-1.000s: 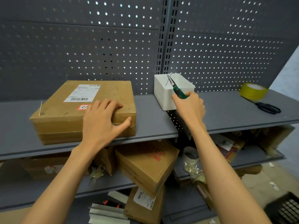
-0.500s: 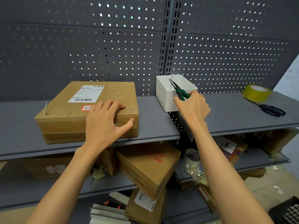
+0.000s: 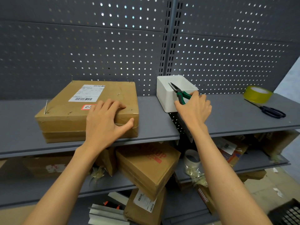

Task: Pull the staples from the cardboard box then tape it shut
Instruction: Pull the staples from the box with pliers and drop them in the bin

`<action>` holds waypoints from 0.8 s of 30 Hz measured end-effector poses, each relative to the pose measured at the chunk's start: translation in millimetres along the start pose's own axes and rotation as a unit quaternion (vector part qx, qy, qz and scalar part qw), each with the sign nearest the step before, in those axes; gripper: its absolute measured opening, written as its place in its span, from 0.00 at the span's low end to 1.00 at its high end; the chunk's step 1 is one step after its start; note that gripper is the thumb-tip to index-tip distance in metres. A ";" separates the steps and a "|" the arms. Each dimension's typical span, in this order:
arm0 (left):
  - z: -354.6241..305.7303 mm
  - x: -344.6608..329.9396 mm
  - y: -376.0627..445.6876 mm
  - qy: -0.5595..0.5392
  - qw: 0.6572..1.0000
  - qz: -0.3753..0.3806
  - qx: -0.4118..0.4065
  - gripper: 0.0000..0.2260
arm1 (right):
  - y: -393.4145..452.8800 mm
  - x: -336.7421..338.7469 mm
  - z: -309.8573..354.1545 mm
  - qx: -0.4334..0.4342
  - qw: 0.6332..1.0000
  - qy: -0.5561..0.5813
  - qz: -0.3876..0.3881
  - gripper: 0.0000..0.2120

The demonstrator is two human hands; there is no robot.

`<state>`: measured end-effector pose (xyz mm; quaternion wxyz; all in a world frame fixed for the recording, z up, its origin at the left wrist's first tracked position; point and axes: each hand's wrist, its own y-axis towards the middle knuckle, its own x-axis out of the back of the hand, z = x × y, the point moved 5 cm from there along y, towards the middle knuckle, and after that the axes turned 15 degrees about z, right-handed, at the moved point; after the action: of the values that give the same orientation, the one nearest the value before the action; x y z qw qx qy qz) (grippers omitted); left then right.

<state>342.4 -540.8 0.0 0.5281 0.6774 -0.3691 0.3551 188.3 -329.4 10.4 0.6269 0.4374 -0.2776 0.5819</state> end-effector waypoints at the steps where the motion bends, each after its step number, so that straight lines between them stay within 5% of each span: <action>1: -0.4 -0.1 -0.1 0.001 1.000 -0.001 -0.001 0.23 | -0.4 0.3 0.0 0.000 1.000 0.003 0.000 0.24; 13: -1.4 1.2 -0.4 0.003 1.000 0.001 0.002 0.23 | -8.8 1.8 18.9 0.042 0.999 0.026 -0.009 0.26; 24: 0.5 6.8 7.3 0.007 0.998 0.059 -0.014 0.25 | -18.0 -13.7 54.6 0.076 0.995 0.029 0.061 0.25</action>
<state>339.3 -543.4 9.2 0.5181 0.6445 -0.4093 0.3856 212.2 -382.6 19.9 0.5632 0.4487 -0.2405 0.6509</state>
